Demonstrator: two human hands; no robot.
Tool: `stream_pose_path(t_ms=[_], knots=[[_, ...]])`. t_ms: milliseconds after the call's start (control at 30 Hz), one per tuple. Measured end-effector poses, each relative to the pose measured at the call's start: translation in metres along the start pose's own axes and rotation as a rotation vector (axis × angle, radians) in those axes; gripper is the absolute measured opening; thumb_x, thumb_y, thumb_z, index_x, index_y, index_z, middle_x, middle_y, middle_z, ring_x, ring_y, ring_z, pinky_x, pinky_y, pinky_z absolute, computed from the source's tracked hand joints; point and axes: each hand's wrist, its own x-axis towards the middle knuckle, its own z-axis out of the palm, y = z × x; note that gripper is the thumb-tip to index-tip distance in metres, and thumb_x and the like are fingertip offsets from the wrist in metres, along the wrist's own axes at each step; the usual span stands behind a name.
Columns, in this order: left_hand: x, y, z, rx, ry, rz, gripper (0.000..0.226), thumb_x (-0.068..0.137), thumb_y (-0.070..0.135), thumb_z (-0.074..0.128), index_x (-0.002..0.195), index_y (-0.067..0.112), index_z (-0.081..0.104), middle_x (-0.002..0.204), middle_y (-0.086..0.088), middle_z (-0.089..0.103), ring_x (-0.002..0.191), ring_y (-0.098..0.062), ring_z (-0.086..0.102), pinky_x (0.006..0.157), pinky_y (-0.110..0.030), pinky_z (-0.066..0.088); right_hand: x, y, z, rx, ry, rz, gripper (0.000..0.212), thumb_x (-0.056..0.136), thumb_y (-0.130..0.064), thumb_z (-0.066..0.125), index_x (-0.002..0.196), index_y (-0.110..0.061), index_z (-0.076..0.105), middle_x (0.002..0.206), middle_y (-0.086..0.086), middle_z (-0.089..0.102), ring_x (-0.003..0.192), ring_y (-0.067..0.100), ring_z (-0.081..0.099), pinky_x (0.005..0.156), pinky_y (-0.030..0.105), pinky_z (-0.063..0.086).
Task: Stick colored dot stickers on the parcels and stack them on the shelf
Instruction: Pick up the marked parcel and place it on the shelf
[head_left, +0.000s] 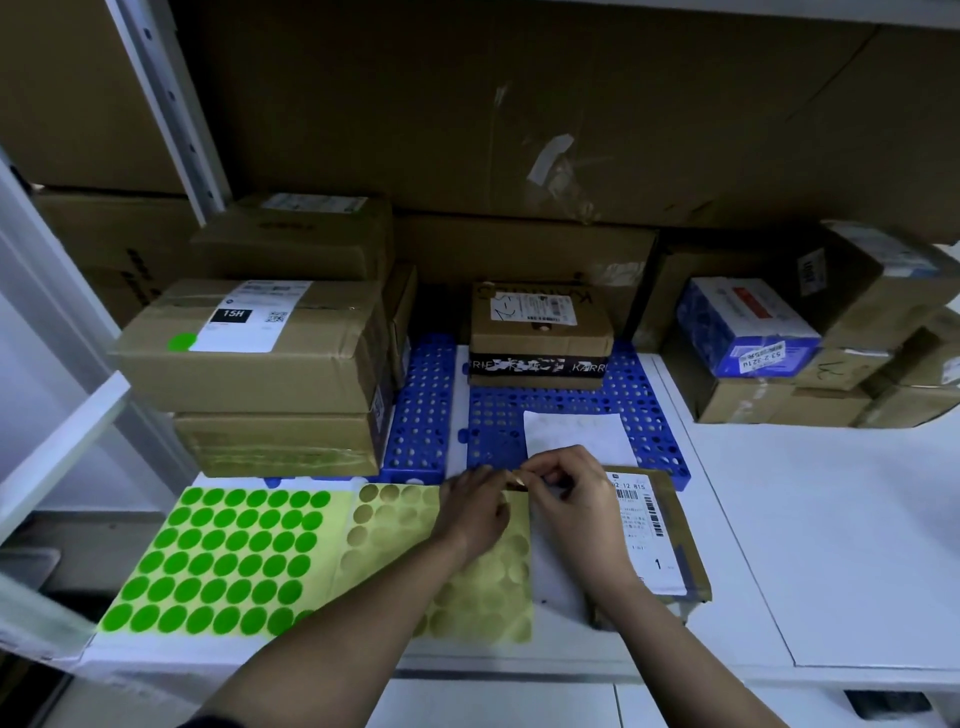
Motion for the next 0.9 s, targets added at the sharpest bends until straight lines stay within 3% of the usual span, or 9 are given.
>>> stream_pose_path(t_ms=[100, 200, 367, 567, 667, 733, 900], knots=[[-0.006, 0.001, 0.001, -0.052, 0.048, 0.025, 0.040, 0.093, 0.016, 0.043, 0.130, 0.029, 0.047, 0.122, 0.003, 0.049, 0.120, -0.016, 0.043, 0.098, -0.031, 0.026, 0.002, -0.001, -0.006, 0.019, -0.019, 0.028, 0.030, 0.078, -0.004, 0.074, 0.075, -0.032, 0.064, 0.080, -0.011, 0.062, 0.073, 0.007, 0.059, 0.067, 0.008, 0.042], [-0.009, 0.000, 0.001, -0.102, 0.140, 0.081, 0.037, 0.090, 0.013, 0.049, 0.123, 0.029, 0.056, 0.121, 0.006, 0.054, 0.117, -0.014, 0.048, 0.095, -0.026, 0.026, 0.006, -0.003, -0.012, 0.095, -0.056, 0.102, 0.019, 0.080, -0.003, 0.072, 0.077, -0.021, 0.067, 0.079, -0.004, 0.065, 0.068, 0.006, 0.057, 0.064, 0.011, 0.043], [-0.013, 0.002, -0.011, -0.388, 0.347, 0.047, 0.028, 0.086, 0.001, 0.058, 0.104, 0.019, 0.067, 0.106, 0.004, 0.065, 0.096, -0.013, 0.063, 0.086, -0.032, 0.051, 0.013, -0.002, -0.036, 0.204, -0.081, 0.209, 0.012, 0.083, -0.003, 0.070, 0.086, -0.015, 0.066, 0.074, -0.001, 0.065, 0.062, 0.002, 0.052, 0.059, 0.012, 0.042], [-0.026, 0.046, -0.026, -0.607, 0.250, 0.034, 0.020, 0.091, 0.010, 0.056, 0.104, 0.024, 0.063, 0.103, 0.012, 0.062, 0.093, 0.001, 0.058, 0.085, -0.020, 0.049, 0.015, 0.017, -0.078, 0.268, -0.078, 0.321, 0.019, 0.081, -0.007, 0.073, 0.095, -0.014, 0.063, 0.074, 0.014, 0.067, 0.070, 0.016, 0.061, 0.068, 0.023, 0.047], [-0.032, 0.073, -0.015, -0.588, 0.190, 0.104, 0.018, 0.092, 0.015, 0.057, 0.108, 0.022, 0.062, 0.109, 0.010, 0.057, 0.099, 0.004, 0.054, 0.085, -0.009, 0.041, 0.010, 0.025, -0.102, 0.261, -0.075, 0.382, 0.009, 0.082, 0.000, 0.070, 0.082, -0.009, 0.067, 0.070, 0.005, 0.065, 0.062, 0.005, 0.058, 0.059, 0.010, 0.045], [-0.034, 0.086, -0.006, -0.546, 0.193, 0.136, 0.018, 0.092, 0.018, 0.058, 0.109, 0.021, 0.062, 0.110, 0.009, 0.052, 0.103, 0.004, 0.048, 0.086, 0.000, 0.032, 0.005, 0.030, -0.115, 0.254, -0.084, 0.417, 0.013, 0.082, 0.001, 0.069, 0.076, -0.010, 0.067, 0.066, 0.002, 0.064, 0.061, 0.008, 0.056, 0.056, 0.008, 0.044], [-0.038, 0.104, 0.014, -0.546, 0.274, 0.111, 0.018, 0.088, 0.011, 0.062, 0.104, 0.017, 0.066, 0.114, 0.005, 0.047, 0.115, -0.004, 0.044, 0.099, -0.008, 0.028, -0.010, 0.040, -0.143, 0.223, -0.193, 0.498, 0.007, 0.086, -0.002, 0.066, 0.080, -0.005, 0.068, 0.068, -0.001, 0.063, 0.055, -0.004, 0.055, 0.053, 0.007, 0.040]])
